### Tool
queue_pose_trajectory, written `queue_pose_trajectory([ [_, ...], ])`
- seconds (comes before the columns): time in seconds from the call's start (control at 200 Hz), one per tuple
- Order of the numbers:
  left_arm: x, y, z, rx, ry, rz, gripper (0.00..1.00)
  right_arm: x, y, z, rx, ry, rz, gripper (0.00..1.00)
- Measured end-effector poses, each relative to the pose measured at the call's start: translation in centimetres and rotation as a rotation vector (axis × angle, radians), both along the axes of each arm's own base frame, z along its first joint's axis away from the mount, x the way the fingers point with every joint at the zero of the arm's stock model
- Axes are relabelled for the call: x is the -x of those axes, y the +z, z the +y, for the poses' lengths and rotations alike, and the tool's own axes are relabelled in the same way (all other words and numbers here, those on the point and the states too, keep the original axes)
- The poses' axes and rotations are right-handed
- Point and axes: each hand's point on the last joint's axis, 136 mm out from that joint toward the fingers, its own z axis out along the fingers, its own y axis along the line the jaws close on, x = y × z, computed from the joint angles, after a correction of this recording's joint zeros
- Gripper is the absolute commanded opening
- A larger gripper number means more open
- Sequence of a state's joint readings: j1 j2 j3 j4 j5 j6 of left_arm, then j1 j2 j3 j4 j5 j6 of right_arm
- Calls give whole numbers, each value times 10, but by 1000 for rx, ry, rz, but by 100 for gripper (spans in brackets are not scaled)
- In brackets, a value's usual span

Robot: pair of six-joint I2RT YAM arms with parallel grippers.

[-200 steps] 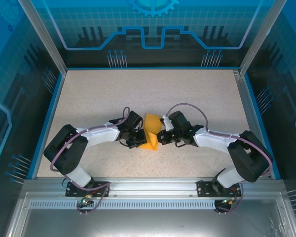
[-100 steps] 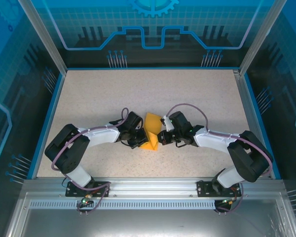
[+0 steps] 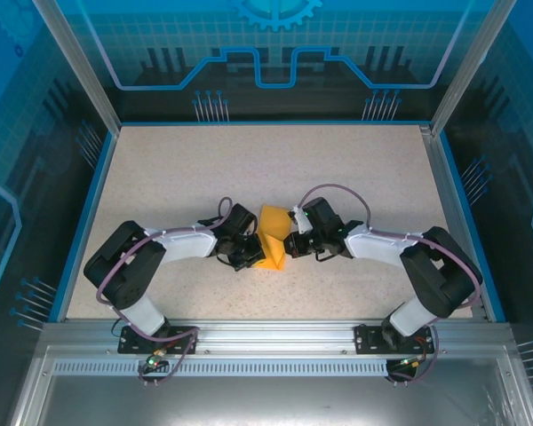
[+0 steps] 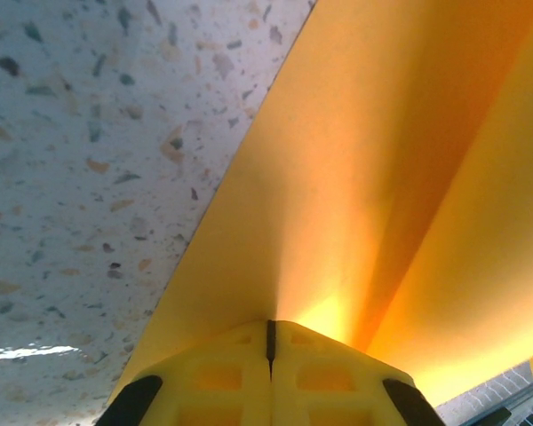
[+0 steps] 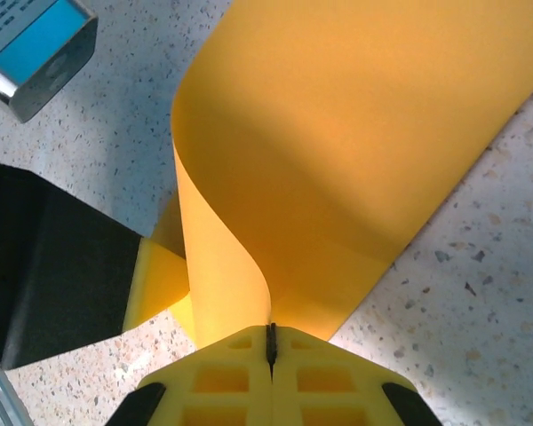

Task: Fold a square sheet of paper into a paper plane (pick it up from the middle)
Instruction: Fold the triangle a second time at the center of the table.

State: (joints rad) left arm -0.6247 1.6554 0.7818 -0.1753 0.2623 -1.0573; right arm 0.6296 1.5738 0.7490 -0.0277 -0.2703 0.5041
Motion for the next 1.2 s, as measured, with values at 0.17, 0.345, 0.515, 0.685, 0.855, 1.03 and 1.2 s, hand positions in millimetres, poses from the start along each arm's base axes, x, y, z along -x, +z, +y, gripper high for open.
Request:
queue_pose_trajectory([
  [0.17, 0, 0, 0, -1, -1, 0, 6, -7, -3, 2, 26, 15, 5, 1],
  [0.345, 0, 0, 0, -3, -7, -4, 6, -11, -6, 3, 57, 34, 6, 1],
  [0.515, 0, 0, 0, -3, -7, -4, 6, -12, -11, -1, 92, 42, 15, 2],
  [0.685, 0, 0, 0, -3, -10, -5, 6, -17, -9, 1, 104, 51, 9, 2],
  [0.855, 0, 0, 0, -5, -10, -4, 6, -22, -7, 3, 118, 60, 1, 2],
  [1.03, 0, 0, 1, -7, -12, -7, 6, -22, -11, 1, 141, 66, 7, 2],
  [1.2, 0, 0, 1, -7, -13, -7, 6, -20, -14, 0, 154, 75, 18, 2],
])
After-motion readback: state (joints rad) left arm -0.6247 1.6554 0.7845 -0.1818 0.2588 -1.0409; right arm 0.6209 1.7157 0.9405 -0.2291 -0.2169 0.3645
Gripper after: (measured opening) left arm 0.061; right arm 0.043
